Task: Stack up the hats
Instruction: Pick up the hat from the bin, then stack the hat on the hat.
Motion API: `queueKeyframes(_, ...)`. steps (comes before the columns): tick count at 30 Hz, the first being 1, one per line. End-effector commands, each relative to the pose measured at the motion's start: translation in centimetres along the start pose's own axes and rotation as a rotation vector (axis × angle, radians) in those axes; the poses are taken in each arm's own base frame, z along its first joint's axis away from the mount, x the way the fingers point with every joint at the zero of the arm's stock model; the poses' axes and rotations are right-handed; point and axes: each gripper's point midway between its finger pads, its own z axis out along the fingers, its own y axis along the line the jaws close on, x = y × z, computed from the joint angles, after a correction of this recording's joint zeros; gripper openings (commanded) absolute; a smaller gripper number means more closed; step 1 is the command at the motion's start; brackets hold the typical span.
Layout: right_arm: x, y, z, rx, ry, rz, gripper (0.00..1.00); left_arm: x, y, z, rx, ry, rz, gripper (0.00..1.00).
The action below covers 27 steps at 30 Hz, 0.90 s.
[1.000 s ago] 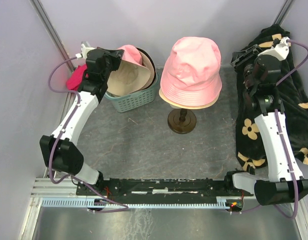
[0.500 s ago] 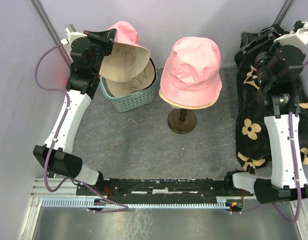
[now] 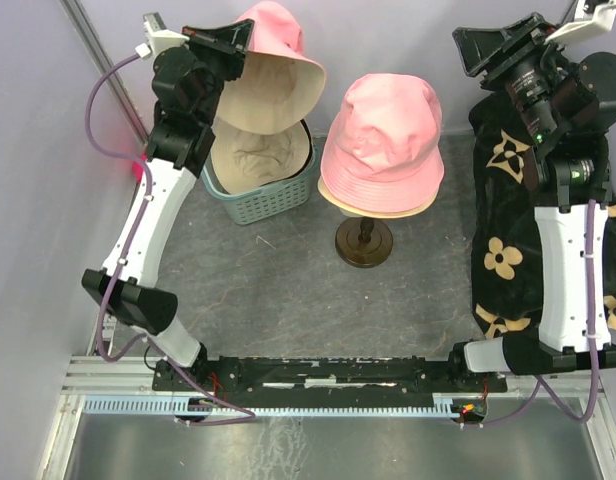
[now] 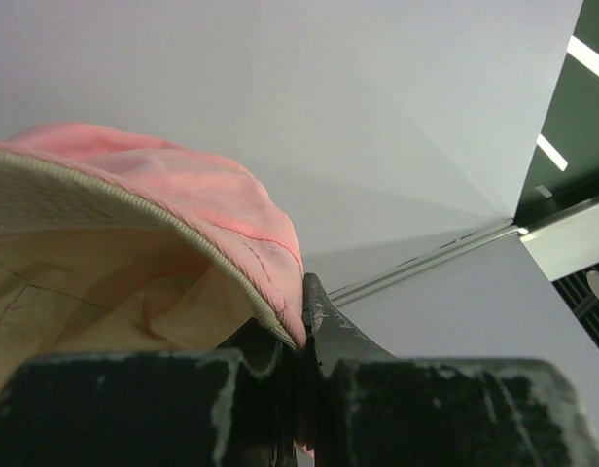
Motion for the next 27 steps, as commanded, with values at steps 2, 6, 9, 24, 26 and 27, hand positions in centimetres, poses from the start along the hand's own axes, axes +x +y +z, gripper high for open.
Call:
queueKeyframes(2,0.0,3.4,0.7,-0.171,0.059,-0.012,0.55,-0.4,-5.1,1.0,0.136,-0.041,-0.036,0.03)
queueKeyframes(6,-0.1,4.3,1.4,-0.221,0.076,-0.013,0.59,0.3,-6.9,2.2,0.181,-0.045,-0.067,0.03)
queueKeyframes(9,0.1,4.5,2.0,-0.241,0.082,-0.017,0.6,1.1,-7.7,3.1,0.211,-0.047,-0.107,0.03)
queueKeyframes(24,3.1,2.8,5.4,-0.265,0.136,-0.058,0.61,4.8,-9.3,6.3,0.353,-0.039,-0.343,0.03)
queueKeyframes(26,4.0,2.3,5.9,-0.261,0.156,-0.067,0.61,5.5,-9.3,6.6,0.363,-0.027,-0.368,0.03)
queueKeyframes(27,4.3,2.1,6.1,-0.259,0.161,-0.075,0.61,5.9,-9.2,6.7,0.363,-0.023,-0.374,0.03)
